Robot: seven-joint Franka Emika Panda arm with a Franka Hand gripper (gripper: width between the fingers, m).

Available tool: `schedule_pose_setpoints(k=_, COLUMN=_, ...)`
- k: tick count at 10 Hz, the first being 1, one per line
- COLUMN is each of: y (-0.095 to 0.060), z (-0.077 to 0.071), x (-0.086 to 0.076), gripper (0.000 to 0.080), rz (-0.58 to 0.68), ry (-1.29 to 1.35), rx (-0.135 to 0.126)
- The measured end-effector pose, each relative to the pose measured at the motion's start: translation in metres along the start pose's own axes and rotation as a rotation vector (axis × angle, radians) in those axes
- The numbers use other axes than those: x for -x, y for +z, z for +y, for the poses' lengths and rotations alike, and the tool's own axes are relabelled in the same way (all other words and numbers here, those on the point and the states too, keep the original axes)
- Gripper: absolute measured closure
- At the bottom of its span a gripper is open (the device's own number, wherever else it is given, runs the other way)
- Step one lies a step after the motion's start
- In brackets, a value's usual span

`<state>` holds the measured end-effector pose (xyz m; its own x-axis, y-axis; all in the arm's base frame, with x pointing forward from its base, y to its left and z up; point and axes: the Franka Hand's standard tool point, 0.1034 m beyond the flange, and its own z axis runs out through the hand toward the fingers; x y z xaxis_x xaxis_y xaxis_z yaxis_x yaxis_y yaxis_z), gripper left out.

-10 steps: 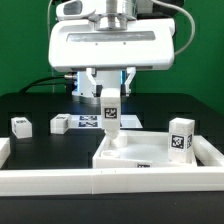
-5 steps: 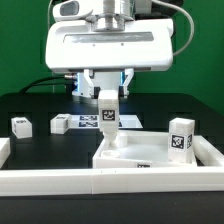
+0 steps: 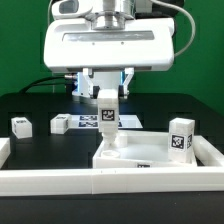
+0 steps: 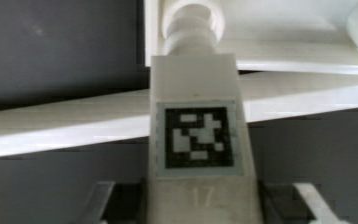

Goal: Assemble square table

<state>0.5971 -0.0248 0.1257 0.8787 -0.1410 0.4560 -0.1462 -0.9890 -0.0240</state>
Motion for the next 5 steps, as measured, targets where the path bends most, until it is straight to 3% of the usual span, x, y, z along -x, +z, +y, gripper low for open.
schedule_pose_setpoints(k=3, y=0.0033, z=-0.0073, x=0.0039, gripper=0.0509, rz=0.009, ry=-0.013, rx=-0.002)
schedule_pose_setpoints(k=5, y=0.0021, z=-0.0020, x=0.0045, gripper=0.0509, rz=0.150, ry=-0.027, rx=0.028)
